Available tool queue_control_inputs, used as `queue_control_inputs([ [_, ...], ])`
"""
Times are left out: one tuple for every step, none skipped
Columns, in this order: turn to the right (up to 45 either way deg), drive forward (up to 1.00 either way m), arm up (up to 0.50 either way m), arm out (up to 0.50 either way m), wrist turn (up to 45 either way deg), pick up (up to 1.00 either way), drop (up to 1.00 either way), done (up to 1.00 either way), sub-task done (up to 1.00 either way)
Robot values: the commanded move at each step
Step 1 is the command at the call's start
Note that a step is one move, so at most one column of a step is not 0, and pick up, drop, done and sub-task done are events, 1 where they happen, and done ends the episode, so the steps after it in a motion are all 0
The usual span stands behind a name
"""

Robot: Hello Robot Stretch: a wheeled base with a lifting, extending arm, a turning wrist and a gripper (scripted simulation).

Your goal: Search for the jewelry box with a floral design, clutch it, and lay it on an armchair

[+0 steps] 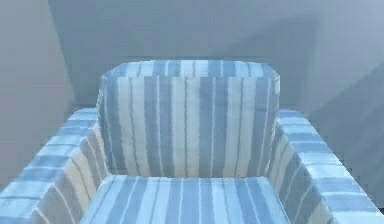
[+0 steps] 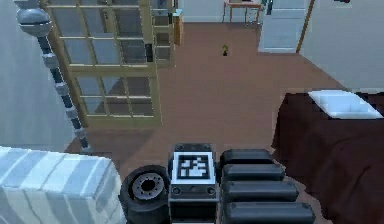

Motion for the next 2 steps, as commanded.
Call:
queue_control_inputs([
  [9.0,0.00,0.00,0.00,0.0,0.00,0.00,0.00,0.00],
  [-12.0,0.00,0.00,0.00,0.0,0.00,0.00,0.00,0.00],
])
